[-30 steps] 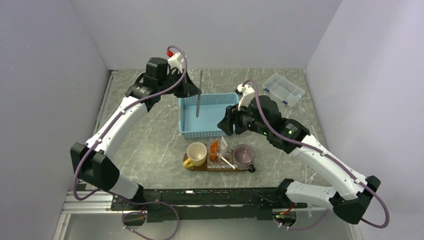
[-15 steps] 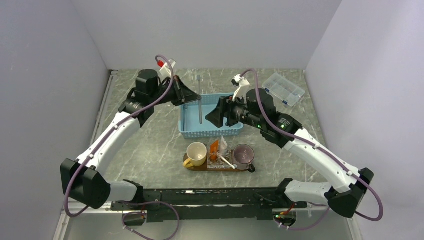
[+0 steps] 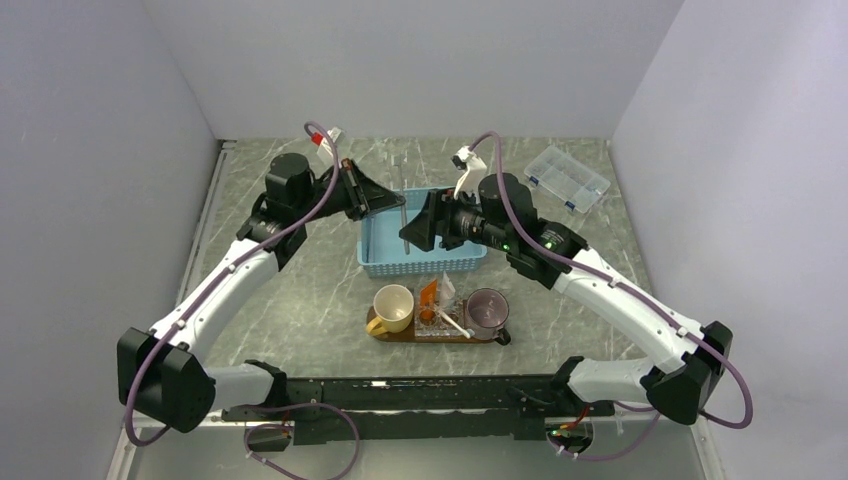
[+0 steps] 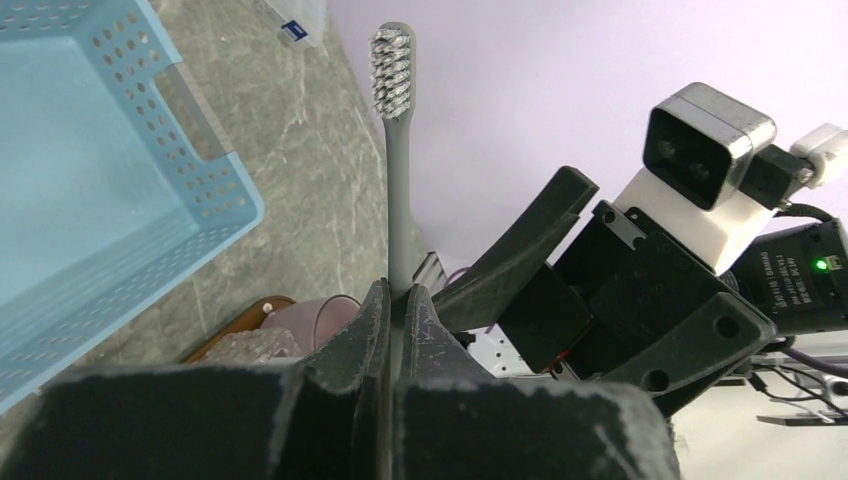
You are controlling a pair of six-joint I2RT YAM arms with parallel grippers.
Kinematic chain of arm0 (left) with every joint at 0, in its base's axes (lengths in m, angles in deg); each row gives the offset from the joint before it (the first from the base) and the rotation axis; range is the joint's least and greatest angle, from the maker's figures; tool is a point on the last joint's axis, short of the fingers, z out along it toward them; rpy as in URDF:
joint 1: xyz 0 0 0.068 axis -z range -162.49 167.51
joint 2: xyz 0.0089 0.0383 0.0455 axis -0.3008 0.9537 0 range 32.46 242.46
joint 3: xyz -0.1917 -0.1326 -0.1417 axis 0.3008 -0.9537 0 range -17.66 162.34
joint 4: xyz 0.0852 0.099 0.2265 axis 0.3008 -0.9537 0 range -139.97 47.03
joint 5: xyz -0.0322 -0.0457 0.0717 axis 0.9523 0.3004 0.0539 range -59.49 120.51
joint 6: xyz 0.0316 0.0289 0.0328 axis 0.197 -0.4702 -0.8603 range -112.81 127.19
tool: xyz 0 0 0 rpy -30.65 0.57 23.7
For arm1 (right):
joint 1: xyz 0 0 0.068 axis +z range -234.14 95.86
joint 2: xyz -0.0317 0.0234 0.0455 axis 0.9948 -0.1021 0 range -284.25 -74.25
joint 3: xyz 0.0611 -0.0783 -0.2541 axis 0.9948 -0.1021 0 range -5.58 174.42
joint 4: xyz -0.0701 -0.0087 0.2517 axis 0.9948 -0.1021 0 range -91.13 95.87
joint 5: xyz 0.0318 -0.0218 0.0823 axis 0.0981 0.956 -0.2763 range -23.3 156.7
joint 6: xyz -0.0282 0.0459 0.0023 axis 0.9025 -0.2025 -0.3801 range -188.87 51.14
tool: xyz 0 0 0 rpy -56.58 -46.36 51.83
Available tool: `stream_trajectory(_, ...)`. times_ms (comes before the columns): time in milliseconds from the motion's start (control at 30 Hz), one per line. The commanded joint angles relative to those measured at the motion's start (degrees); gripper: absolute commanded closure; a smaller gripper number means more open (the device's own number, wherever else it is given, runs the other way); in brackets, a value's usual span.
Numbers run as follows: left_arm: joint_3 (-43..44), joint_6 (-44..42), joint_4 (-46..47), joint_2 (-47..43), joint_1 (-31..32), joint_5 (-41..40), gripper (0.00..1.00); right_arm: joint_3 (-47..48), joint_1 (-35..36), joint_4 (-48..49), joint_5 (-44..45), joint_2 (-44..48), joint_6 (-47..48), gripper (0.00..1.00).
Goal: Prepare toiletry sets of a toothbrush and toothpaste on the tray
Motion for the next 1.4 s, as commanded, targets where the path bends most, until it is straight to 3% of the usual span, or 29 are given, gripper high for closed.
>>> stream_trajectory(0,-0.81,3.58,6.74,-2.42,-0.16,1.99,1.00,2.40,0.30,4.47,-1.50,-1.01,-2.28,0.33)
stream_trajectory(133,-2.29,7.33,10.14,-2.36,-0.20,3.72,1.00,2.80,0.77,4.65,-0.72,-2.16,-2.52,0.36)
stream_trajectory(267,-4.33,10.23,13.39,-2.86,-0.17,4.50,1.00,2.71,1.24,4.86,0.18,-2.44,-2.51,0.46)
stream_trajectory(667,-4.99,8.72,11.49,-3.08,-0.16,5.69,0.98,1.72,1.92,5.11,1.08,-2.14,-3.07,1.00)
stream_trajectory(800,-5.58,8.88,11.41,-2.58,-0.16,7.16,0.88,1.64,2.10,4.31,2.03,-1.65,-2.78,1.00)
stream_trajectory(900,-5.90,10.14,12.94,-1.93,-0.16,9.13,0.66,1.55,2.19,3.21,2.91,-1.03,-2.05,1.00)
stream_trajectory(1033,-3.10,6.39,7.11,-1.65,-0.16,10.92,0.41,1.68,2.21,0.54,4.00,0.01,0.91,1.00)
stream_trajectory(1367,4.71,-7.21,-9.87,-0.34,-0.61,14.37,0.27,0.12,2.15,-10.53,1.18,4.68,15.49,1.00)
